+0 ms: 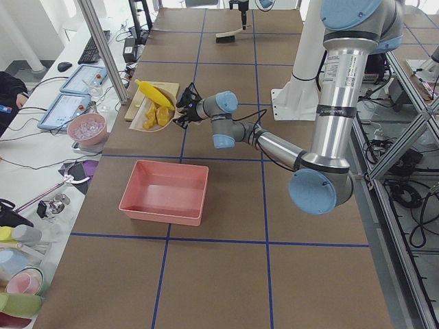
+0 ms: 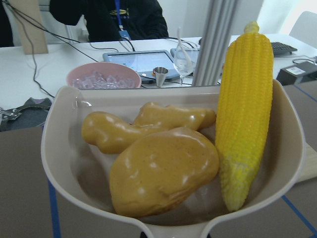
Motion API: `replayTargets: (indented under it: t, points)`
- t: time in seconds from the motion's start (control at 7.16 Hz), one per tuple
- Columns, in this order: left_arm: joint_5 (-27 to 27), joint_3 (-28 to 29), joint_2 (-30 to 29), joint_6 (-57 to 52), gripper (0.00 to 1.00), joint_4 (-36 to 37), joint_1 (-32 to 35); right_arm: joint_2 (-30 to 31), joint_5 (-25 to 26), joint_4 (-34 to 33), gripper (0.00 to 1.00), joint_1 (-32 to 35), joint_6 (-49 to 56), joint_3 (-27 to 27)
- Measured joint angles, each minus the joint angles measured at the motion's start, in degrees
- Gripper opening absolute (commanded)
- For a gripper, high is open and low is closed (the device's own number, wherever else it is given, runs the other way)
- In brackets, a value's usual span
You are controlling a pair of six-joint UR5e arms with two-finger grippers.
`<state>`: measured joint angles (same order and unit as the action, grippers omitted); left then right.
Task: Sweep and dump trash into bin
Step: 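Tilt the dustpan with the left gripper to dump the items into the bin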
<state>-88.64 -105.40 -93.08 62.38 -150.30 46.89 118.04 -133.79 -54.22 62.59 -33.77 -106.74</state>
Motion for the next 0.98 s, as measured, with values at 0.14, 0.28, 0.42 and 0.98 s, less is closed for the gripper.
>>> replayTargets:
  t: [0.14, 0.28, 0.42, 0.98]
  points:
    - [0.0, -2.8, 4.4, 8.4, 0.0, -0.3, 0.3, -0.5, -0.5, -1.4, 0.99, 2.4, 3.8, 0.2]
    - [-0.1, -4.3, 7.3, 17.0, 0.0, -0.4, 0.4, -1.5, -0.6, -5.8, 0.99, 6.4, 10.7, 0.5]
    - [-0.6, -4.8, 8.9, 27.0, 0.0, -0.4, 0.5, -4.3, -0.7, -14.2, 0.99, 11.9, 20.7, 1.0]
    - [-3.1, -5.2, 9.6, 64.9, 0.0, -0.8, 1.3, -22.1, 0.2, -46.2, 0.99, 30.5, 52.7, 11.4]
